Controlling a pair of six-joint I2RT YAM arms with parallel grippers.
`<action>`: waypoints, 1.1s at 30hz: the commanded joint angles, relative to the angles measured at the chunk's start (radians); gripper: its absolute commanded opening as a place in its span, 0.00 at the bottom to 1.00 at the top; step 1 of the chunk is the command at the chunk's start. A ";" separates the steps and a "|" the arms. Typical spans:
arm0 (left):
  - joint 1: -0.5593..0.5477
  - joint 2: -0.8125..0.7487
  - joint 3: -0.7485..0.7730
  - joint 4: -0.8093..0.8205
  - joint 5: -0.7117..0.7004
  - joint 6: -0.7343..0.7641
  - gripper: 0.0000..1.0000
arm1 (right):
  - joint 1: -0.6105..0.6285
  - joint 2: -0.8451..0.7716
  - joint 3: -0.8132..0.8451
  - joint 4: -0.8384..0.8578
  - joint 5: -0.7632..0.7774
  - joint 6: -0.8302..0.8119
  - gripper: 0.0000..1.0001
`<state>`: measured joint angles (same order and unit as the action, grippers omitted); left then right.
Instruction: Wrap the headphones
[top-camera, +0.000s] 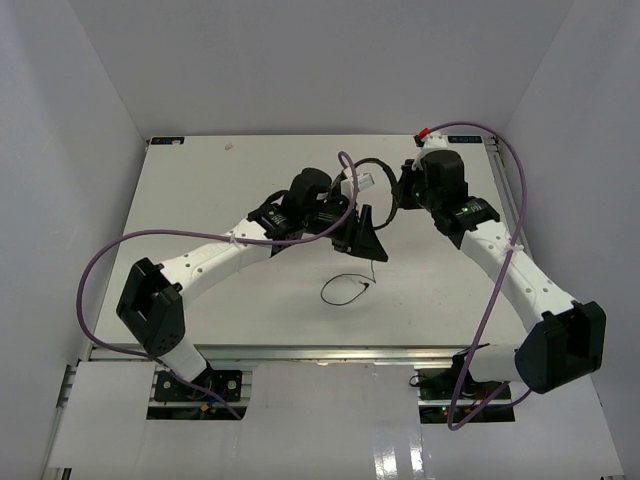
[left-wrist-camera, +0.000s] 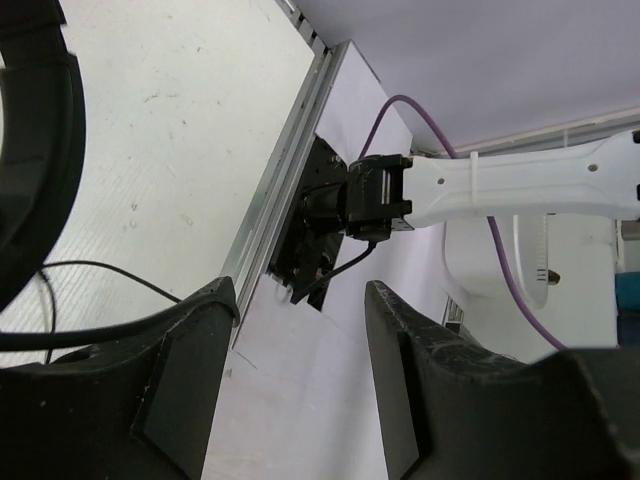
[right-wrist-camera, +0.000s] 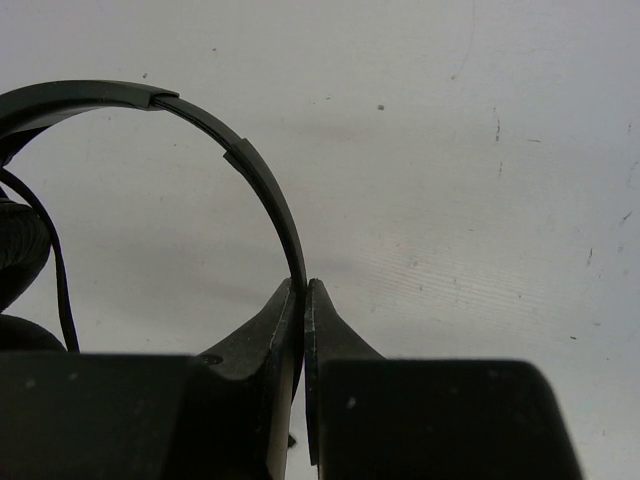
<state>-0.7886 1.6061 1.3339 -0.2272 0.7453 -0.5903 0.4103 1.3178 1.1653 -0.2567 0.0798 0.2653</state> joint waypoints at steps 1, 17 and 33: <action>-0.027 -0.083 -0.030 -0.020 -0.060 0.075 0.65 | -0.036 -0.021 0.084 0.008 -0.058 0.056 0.08; -0.130 -0.296 -0.415 0.179 -0.368 0.265 0.75 | -0.143 -0.060 0.106 -0.038 -0.210 0.092 0.08; -0.133 -0.457 -0.890 0.695 -0.603 0.235 0.79 | -0.171 -0.066 0.087 -0.018 -0.556 -0.106 0.08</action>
<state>-0.9184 1.1170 0.4636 0.3358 0.2033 -0.3654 0.2453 1.2892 1.2385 -0.3414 -0.2318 0.2891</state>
